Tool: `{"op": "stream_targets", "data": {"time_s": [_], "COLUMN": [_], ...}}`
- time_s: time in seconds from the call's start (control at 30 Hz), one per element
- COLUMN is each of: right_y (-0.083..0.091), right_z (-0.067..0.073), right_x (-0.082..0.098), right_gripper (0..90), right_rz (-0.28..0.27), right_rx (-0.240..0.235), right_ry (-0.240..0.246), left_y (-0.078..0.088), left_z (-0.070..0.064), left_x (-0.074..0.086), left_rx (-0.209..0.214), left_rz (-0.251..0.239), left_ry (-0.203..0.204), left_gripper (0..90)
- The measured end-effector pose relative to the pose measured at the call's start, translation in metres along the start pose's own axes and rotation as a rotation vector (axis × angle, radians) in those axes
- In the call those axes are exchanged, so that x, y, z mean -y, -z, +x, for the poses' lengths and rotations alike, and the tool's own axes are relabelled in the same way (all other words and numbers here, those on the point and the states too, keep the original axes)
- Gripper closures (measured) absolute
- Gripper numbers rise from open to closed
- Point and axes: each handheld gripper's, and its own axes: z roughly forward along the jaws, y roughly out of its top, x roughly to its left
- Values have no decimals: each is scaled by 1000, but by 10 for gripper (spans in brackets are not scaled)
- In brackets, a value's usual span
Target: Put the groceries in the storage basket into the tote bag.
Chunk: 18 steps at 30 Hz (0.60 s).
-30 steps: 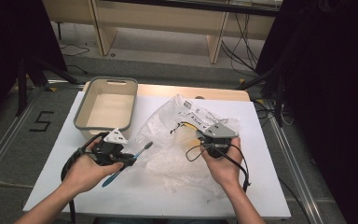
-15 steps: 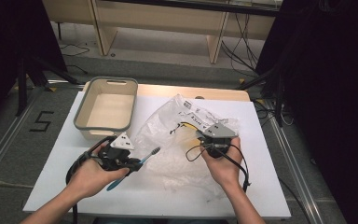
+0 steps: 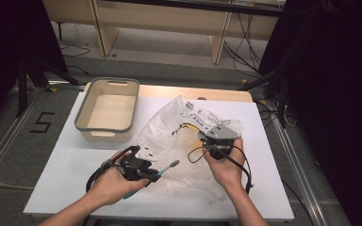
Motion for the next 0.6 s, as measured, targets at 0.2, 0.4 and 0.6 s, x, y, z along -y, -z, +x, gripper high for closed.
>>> {"op": "stream_targets", "data": {"time_s": [0.2, 0.4, 0.6], "right_y": [1, 0, 1], "right_z": [0, 1, 0], "right_x": [0, 0, -1], "right_gripper": [900, 900, 900], "right_rz": [-3, -3, -5], "right_rx": [0, -3, -3], "right_ry": [-2, 0, 0], "left_y": [-17, -32, -40], "left_z": [1, 4, 6], "left_x": [-7, -15, -24], "left_rx": [-27, -45, -67], "left_rz": [11, 16, 2], "left_ry": [10, 10, 21], "left_gripper": [794, 794, 794]}}
